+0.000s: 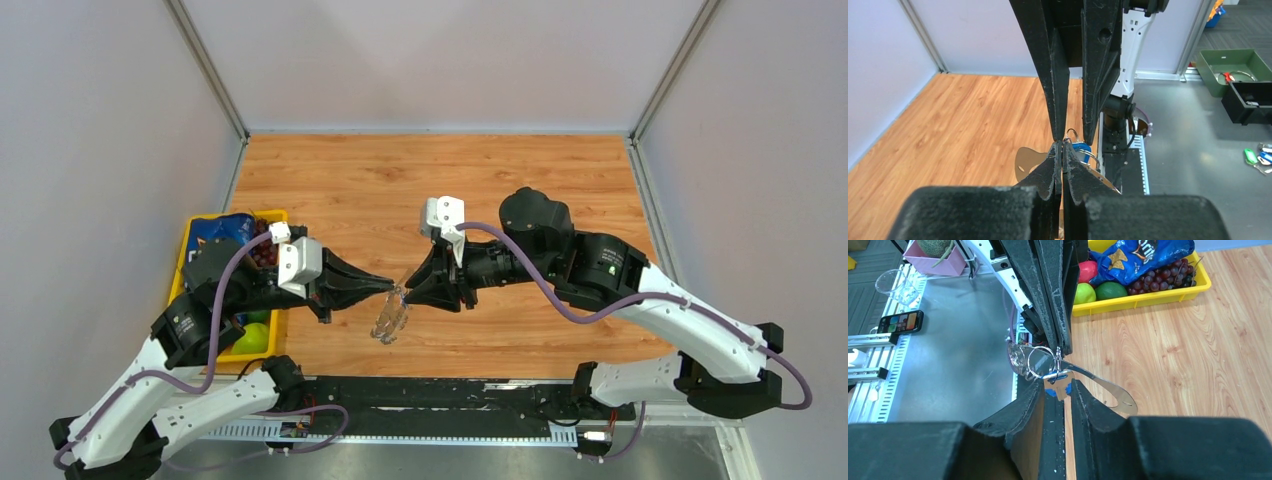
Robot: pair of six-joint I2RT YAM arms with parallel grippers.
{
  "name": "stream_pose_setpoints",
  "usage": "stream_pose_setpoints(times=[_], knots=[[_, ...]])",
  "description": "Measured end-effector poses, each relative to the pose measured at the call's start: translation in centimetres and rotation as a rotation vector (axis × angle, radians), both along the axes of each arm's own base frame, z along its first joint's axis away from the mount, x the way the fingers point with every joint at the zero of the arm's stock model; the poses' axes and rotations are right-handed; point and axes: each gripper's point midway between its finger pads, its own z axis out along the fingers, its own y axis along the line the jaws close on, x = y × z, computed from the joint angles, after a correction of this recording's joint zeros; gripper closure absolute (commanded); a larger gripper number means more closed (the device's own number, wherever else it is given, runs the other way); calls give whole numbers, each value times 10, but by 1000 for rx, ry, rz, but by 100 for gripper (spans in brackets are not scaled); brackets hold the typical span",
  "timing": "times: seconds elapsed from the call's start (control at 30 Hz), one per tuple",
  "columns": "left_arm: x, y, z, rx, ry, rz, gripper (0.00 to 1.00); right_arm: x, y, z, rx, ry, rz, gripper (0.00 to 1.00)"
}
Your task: Put the keys on the keyring
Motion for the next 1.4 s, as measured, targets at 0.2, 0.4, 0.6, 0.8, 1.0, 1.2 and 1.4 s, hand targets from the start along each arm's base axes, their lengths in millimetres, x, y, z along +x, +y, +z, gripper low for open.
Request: stream_pose_setpoints(times=[0.2,0.4,0.6,0.8,1.0,1.2,1.4], knots=[[1,-3,3,-32,13,-1,100,3,-1,5,29,-11,-21,73],[-1,-1,7,-56,10,2,100,5,0,15,66,-13,-39,82],[-2,2,12,-80,-3,4,100,5,1,19,82,-13,-42,99],[-3,3,15,-98,-10,9,100,5,3,22,95,-12,-38,100],[-3,4,16,-115,-6,10,100,2,4,21,108,-11,-21,100],[-2,3,14,-120,6,15,100,0,5,17,116,3,-14,100],[0,4,15,-128,7,29,100,0,6,16,128,4,-10,100]])
